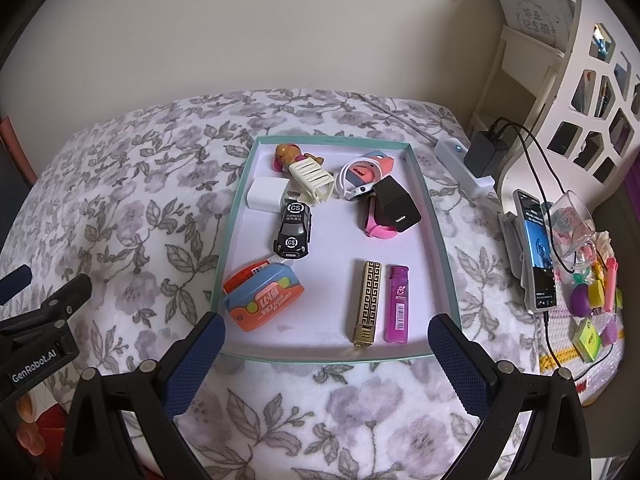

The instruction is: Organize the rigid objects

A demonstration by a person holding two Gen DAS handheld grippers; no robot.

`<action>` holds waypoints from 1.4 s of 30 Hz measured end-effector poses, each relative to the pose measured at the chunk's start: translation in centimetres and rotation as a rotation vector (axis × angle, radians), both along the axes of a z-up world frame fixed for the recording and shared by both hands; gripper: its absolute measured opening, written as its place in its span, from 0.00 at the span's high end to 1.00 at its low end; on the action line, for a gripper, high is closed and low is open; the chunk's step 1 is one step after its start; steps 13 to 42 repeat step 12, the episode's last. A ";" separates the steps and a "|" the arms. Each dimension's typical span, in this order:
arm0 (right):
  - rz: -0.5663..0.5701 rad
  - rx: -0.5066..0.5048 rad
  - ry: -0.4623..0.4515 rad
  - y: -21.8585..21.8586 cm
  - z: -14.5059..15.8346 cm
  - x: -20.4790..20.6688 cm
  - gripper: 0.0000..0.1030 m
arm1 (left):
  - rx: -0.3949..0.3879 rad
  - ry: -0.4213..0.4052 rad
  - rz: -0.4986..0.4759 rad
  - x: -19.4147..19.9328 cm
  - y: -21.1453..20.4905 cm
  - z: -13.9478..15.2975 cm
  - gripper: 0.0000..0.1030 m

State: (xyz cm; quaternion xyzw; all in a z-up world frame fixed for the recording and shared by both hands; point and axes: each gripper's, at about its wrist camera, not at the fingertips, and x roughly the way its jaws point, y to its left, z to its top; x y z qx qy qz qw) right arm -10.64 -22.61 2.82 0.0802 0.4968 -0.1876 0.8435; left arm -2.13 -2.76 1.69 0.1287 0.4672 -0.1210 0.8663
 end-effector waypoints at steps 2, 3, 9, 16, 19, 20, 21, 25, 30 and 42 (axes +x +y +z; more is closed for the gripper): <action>0.000 0.000 0.000 0.0 0.0 0.0 0.00 | 0.000 0.000 0.001 0.0 0.0 0.0 0.07; 0.000 0.000 0.000 0.0 0.0 0.0 0.00 | 0.000 -0.001 0.001 0.0 0.0 0.0 0.07; 0.005 -0.002 0.004 0.0 -0.2 0.0 0.00 | 0.008 -0.009 0.002 0.0 0.1 0.0 0.07; 0.004 -0.002 0.004 0.0 -0.2 0.0 0.00 | 0.006 -0.017 -0.005 0.1 0.1 0.1 0.07; 0.004 -0.002 0.004 0.0 -0.2 0.0 0.00 | 0.006 -0.017 -0.005 0.1 0.1 0.1 0.07; 0.004 -0.002 0.004 0.0 -0.2 0.0 0.00 | 0.006 -0.017 -0.005 0.1 0.1 0.1 0.07; 0.004 -0.002 0.004 0.0 -0.2 0.0 0.00 | 0.006 -0.017 -0.005 0.1 0.1 0.1 0.07; 0.004 -0.002 0.004 0.0 -0.2 0.0 0.00 | 0.006 -0.017 -0.005 0.1 0.1 0.1 0.07; 0.004 -0.002 0.004 0.0 -0.2 0.0 0.00 | 0.006 -0.017 -0.005 0.1 0.1 0.1 0.07; 0.004 -0.002 0.004 0.0 -0.2 0.0 0.00 | 0.006 -0.017 -0.005 0.1 0.1 0.1 0.07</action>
